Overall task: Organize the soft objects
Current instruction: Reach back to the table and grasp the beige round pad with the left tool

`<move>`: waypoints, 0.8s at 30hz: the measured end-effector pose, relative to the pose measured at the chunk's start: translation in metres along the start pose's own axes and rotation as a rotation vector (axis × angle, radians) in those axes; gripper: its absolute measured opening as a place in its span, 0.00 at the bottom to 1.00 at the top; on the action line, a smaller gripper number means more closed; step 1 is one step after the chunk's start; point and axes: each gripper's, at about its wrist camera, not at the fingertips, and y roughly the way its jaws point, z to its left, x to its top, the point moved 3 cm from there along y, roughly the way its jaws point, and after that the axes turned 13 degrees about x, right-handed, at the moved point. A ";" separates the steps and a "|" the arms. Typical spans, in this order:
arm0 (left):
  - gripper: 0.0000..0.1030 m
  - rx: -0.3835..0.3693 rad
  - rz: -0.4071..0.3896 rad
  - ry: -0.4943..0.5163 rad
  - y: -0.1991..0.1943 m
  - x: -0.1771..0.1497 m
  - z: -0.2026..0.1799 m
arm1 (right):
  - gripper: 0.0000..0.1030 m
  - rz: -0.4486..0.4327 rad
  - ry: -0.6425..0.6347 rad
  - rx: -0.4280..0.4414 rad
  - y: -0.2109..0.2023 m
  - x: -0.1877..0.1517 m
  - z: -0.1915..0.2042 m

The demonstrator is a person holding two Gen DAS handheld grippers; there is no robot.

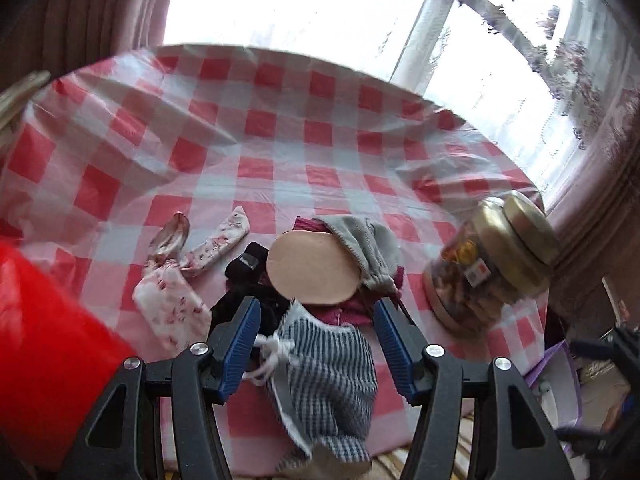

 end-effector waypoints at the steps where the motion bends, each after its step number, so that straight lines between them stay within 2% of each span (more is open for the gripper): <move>1: 0.58 -0.004 0.018 -0.009 0.010 0.005 0.001 | 0.81 0.005 -0.008 -0.009 0.008 0.005 0.000; 3: 0.58 0.025 0.077 -0.042 0.034 0.016 0.004 | 0.81 0.013 -0.012 -0.015 0.024 0.014 -0.002; 7: 0.58 0.018 0.143 -0.107 0.073 0.032 0.009 | 0.81 0.014 0.030 -0.010 0.047 0.030 -0.013; 11: 0.58 0.006 0.179 -0.132 0.102 0.039 0.011 | 0.81 0.012 0.060 -0.034 0.071 0.042 -0.025; 15: 0.57 -0.022 0.196 -0.113 0.126 0.041 0.008 | 0.81 0.026 0.077 -0.062 0.098 0.052 -0.037; 16: 0.54 -0.026 0.203 -0.115 0.129 0.041 0.009 | 0.81 0.030 0.075 -0.069 0.105 0.054 -0.040; 17: 0.43 -0.035 0.203 -0.117 0.131 0.040 0.010 | 0.81 0.036 0.076 -0.079 0.112 0.056 -0.043; 19: 0.31 -0.044 0.188 -0.099 0.130 0.039 0.011 | 0.81 0.042 0.081 -0.093 0.122 0.059 -0.048; 21: 0.30 -0.082 0.188 -0.086 0.126 0.037 0.010 | 0.81 0.042 0.098 -0.092 0.133 0.061 -0.054; 24: 0.26 -0.095 0.180 -0.055 0.122 0.034 0.008 | 0.81 0.043 0.112 -0.100 0.143 0.063 -0.061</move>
